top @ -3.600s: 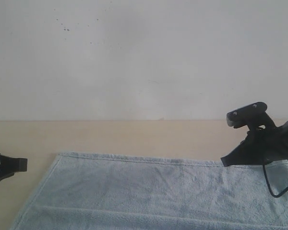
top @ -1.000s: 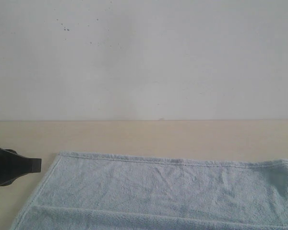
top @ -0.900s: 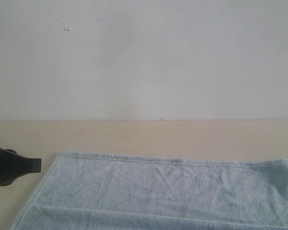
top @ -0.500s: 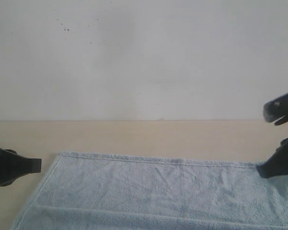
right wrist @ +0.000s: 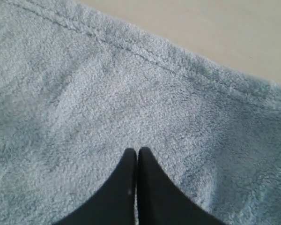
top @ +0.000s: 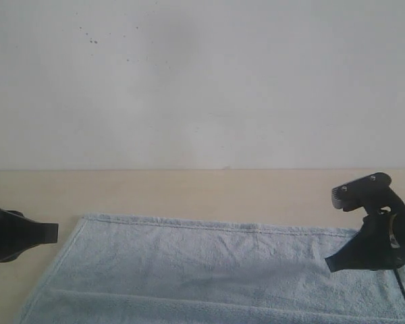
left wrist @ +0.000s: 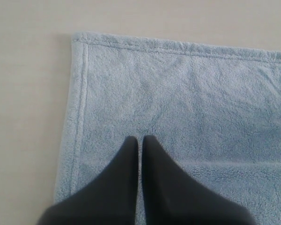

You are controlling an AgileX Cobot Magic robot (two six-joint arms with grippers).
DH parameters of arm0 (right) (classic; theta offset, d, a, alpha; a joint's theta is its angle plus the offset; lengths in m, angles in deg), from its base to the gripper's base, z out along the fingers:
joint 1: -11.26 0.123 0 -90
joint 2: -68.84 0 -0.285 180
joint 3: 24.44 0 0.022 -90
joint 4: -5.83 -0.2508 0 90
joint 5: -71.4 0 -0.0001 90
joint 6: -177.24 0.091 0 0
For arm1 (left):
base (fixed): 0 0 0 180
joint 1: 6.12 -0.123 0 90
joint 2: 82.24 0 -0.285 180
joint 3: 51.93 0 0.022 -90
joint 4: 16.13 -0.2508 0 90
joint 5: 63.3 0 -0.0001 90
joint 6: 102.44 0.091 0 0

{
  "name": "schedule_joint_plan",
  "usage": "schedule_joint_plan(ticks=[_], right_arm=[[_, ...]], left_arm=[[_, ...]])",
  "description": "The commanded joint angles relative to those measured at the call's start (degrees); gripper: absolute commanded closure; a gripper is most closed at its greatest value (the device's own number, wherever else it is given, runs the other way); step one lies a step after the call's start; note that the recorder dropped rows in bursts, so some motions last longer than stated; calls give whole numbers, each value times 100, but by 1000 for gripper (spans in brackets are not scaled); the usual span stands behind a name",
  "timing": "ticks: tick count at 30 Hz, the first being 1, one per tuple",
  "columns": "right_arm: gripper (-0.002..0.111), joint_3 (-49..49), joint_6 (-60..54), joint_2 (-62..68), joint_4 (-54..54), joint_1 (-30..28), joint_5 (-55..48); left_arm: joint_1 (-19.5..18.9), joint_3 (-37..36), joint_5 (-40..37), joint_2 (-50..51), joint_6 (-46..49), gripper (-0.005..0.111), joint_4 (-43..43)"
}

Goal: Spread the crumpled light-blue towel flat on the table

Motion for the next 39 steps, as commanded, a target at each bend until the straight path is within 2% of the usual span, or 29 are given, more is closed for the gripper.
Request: schedule_joint_plan(ticks=[1, 9, 15, 20, 23, 25, 31, 39], right_arm=[[108, 240, 25, 328, 65, -44, 39], [108, 384, 25, 538, 65, -44, 378], [108, 384, 27, 865, 65, 264, 478], [108, 384, 258, 898, 43, 1176, 1051], [108, 384, 317, 898, 43, 1847, 1059], [108, 384, 317, 887, 43, 2044, 979], [108, 569, 96, 664, 55, 1451, -19], [108, 570, -43, 369, 55, 269, 47]], left_arm=[[29, -16, 26, -31, 4, 103, 21], [29, -16, 120, -31, 4, 103, 21], [29, -16, 130, -31, 4, 103, 21], [29, -16, 130, -31, 4, 103, 21], [29, -16, 130, -31, 4, 103, 21], [29, -16, 130, -31, 4, 103, 21], [29, -16, 130, -31, 4, 103, 21], [29, -16, 130, -31, 4, 103, 21]])
